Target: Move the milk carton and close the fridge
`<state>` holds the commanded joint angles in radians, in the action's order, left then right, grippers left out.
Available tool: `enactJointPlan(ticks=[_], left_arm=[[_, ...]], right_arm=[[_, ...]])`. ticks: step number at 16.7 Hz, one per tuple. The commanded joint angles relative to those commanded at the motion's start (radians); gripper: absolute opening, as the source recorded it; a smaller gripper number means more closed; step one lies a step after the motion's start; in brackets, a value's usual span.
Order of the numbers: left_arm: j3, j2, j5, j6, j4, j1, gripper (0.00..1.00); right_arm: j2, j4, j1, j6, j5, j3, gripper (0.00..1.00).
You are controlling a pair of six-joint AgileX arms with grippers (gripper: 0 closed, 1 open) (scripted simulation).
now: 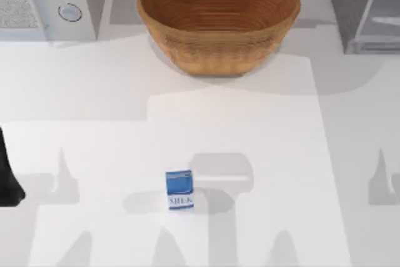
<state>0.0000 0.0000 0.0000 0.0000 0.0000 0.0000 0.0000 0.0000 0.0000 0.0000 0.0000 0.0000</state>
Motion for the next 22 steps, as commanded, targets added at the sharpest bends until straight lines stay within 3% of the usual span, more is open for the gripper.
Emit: enactJointPlan(ticks=[5, 8, 16, 19, 22], left_arm=[[0.0, 0.0, 0.0, 0.0, 0.0, 0.0, 1.0], [0.0, 0.0, 0.0, 0.0, 0.0, 0.0, 1.0], [0.0, 0.0, 0.0, 0.0, 0.0, 0.0, 1.0], [0.0, 0.0, 0.0, 0.0, 0.0, 0.0, 1.0], [0.0, 0.0, 0.0, 0.0, 0.0, 0.0, 1.0]], right_arm=[[0.061, 0.067, 0.069, 0.001, 0.069, 0.008, 1.0], [0.185, 0.199, 0.223, 0.0, 0.223, 0.021, 1.0], [0.61, 0.599, 0.75, 0.01, 0.751, 0.029, 1.0], [0.723, 0.692, 0.877, 0.016, 0.879, 0.025, 1.0], [0.768, 0.73, 0.924, 0.018, 0.928, 0.024, 1.0]])
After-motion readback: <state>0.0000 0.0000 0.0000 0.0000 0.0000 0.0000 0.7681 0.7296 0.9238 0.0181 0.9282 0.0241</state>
